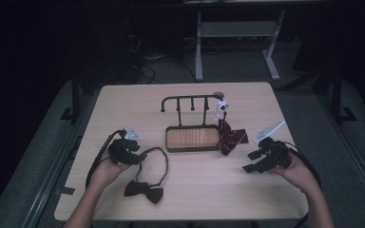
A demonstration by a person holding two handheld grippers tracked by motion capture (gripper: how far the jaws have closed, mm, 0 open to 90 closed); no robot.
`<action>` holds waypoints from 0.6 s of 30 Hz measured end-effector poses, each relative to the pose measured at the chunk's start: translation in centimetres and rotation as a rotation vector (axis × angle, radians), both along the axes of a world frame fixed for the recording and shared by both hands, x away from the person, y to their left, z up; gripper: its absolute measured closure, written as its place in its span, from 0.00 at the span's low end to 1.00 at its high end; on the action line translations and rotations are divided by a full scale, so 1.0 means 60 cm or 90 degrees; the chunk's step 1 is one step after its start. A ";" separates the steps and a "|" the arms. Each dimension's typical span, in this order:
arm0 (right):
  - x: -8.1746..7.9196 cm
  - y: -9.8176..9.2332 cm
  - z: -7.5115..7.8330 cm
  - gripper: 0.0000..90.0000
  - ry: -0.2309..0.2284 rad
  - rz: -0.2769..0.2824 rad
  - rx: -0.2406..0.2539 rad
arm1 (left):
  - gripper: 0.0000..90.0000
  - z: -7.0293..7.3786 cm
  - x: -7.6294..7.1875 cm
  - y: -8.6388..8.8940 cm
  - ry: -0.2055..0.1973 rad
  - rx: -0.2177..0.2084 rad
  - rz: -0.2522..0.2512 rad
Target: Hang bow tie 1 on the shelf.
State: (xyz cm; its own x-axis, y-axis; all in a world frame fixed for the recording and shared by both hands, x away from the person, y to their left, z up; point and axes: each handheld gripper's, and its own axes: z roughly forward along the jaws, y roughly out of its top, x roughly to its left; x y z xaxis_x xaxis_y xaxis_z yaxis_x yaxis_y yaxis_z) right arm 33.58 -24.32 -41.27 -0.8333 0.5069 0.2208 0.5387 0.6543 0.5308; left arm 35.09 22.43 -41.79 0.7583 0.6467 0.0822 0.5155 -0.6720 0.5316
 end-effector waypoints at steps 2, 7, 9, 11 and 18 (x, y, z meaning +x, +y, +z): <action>-0.002 -0.001 0.002 0.41 -0.003 -0.002 0.001 | 0.62 -0.004 0.008 -0.004 0.015 0.006 0.001; -0.002 -0.003 0.004 0.42 -0.008 0.002 0.002 | 0.69 -0.013 0.028 -0.008 0.040 0.027 0.005; -0.003 -0.002 0.004 0.42 -0.008 0.004 0.002 | 0.70 -0.015 0.036 -0.007 0.046 0.035 0.006; -0.002 -0.002 0.004 0.42 -0.009 0.006 0.002 | 0.72 -0.017 0.040 -0.006 0.056 0.042 0.007; -0.003 -0.002 0.005 0.42 -0.012 0.006 0.001 | 0.80 -0.035 0.051 -0.002 0.101 0.054 0.006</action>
